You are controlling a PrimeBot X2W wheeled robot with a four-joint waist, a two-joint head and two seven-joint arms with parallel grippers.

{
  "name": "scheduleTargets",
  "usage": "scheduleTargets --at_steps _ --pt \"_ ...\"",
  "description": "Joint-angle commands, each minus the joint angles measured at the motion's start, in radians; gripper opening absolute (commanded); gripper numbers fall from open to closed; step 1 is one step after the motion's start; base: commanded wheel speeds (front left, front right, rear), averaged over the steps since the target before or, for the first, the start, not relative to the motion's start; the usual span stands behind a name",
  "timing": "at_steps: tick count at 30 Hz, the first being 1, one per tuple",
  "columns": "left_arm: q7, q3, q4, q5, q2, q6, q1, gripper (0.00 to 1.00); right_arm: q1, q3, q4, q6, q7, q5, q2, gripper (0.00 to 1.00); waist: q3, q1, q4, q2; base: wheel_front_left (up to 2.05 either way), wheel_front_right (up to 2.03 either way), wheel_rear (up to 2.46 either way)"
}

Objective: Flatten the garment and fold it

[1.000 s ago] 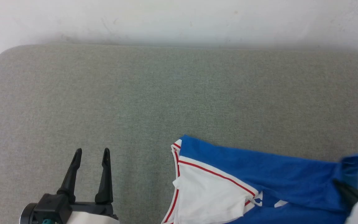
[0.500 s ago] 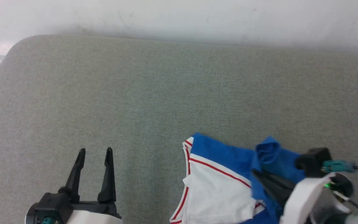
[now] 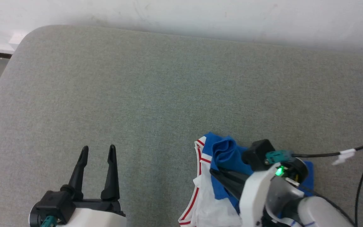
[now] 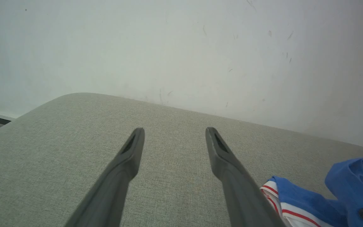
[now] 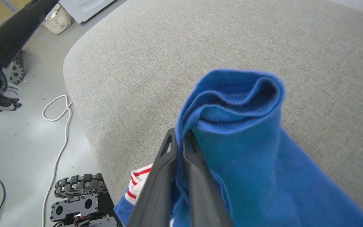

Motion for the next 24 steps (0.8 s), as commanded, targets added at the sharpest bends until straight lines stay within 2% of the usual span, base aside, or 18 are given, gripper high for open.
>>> scheduleTargets --at_steps 1,10,17,18,20,21,24 --pt "-0.005 0.002 0.007 0.007 -0.01 -0.01 -0.019 1.0 -0.03 0.02 0.04 -0.001 -0.014 -0.022 0.023 0.0 0.003 -0.0001 0.004 0.0 0.0 0.0 0.0" --pt "-0.005 -0.005 0.037 0.013 -0.036 -0.034 -0.029 1.0 -0.102 0.091 0.298 -0.001 -0.05 -0.133 0.113 0.0 -0.006 -0.0001 0.022 0.0 0.0 0.0 0.0" --pt "-0.005 -0.014 0.069 0.019 -0.056 -0.054 -0.039 1.0 -0.127 0.075 0.519 -0.001 -0.096 -0.225 0.189 0.0 -0.025 -0.0001 0.045 0.0 0.0 0.0 0.0" --pt "-0.005 -0.013 0.073 0.019 -0.057 -0.057 -0.039 1.0 -0.129 0.072 0.542 -0.001 -0.103 -0.231 0.197 0.11 -0.027 -0.0001 0.046 0.0 0.0 0.0 0.0" --pt "-0.005 -0.012 0.081 0.02 -0.06 -0.062 -0.04 1.0 -0.135 0.076 0.585 -0.001 -0.105 -0.248 0.207 0.5 -0.031 -0.0001 0.049 0.0 0.0 0.0 0.0" --pt "-0.005 -0.01 0.084 0.019 -0.061 -0.064 -0.039 1.0 -0.137 0.078 0.601 -0.001 -0.106 -0.255 0.211 1.0 -0.035 -0.0001 0.049 0.0 0.0 0.0 0.0" --pt "-0.005 0.0 0.09 0.018 -0.06 -0.067 -0.028 1.0 -0.143 0.092 0.616 -0.001 -0.116 -0.249 0.219 1.0 -0.047 -0.0001 0.04 0.0 0.0 0.0 0.0"
